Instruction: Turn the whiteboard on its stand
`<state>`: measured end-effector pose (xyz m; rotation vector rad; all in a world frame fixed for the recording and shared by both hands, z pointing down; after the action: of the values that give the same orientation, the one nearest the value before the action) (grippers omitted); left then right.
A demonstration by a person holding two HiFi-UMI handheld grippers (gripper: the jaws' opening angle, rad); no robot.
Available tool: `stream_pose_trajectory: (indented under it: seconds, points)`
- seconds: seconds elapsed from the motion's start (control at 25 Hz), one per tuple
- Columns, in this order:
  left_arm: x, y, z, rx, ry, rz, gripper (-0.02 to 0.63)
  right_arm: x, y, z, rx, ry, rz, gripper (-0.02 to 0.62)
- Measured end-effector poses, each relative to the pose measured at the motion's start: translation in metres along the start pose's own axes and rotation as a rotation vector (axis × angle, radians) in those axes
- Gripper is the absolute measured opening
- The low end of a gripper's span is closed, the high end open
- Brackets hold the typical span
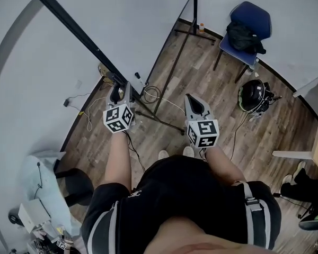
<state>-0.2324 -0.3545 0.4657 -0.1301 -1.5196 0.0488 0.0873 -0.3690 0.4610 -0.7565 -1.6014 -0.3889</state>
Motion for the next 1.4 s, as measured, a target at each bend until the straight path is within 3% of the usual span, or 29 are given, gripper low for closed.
stream_pose_trajectory:
  seconds: [0.4,0.96,1.4]
  points:
    - [0.002,0.0,-0.003,-0.038,0.009,0.006,0.192,-0.002,-0.023,-0.008,-0.151,0.017,0.012,0.005]
    - [0.011,0.049,-0.002,0.024,-0.043,0.015,0.184,0.0,-0.012,0.044,-0.153,0.066,0.014,0.005]
    - [0.022,0.11,-0.005,0.062,-0.082,0.005,0.184,0.016,0.042,0.096,-0.1,0.095,0.028,0.005]
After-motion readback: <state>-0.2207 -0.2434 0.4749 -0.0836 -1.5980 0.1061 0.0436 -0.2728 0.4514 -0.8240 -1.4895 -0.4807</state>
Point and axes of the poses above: the fingertips, and each gripper's own axes: y backward along the fingers, z to its left, x out of its underside, the point moved 9 cm from there along y, backward along the fingers
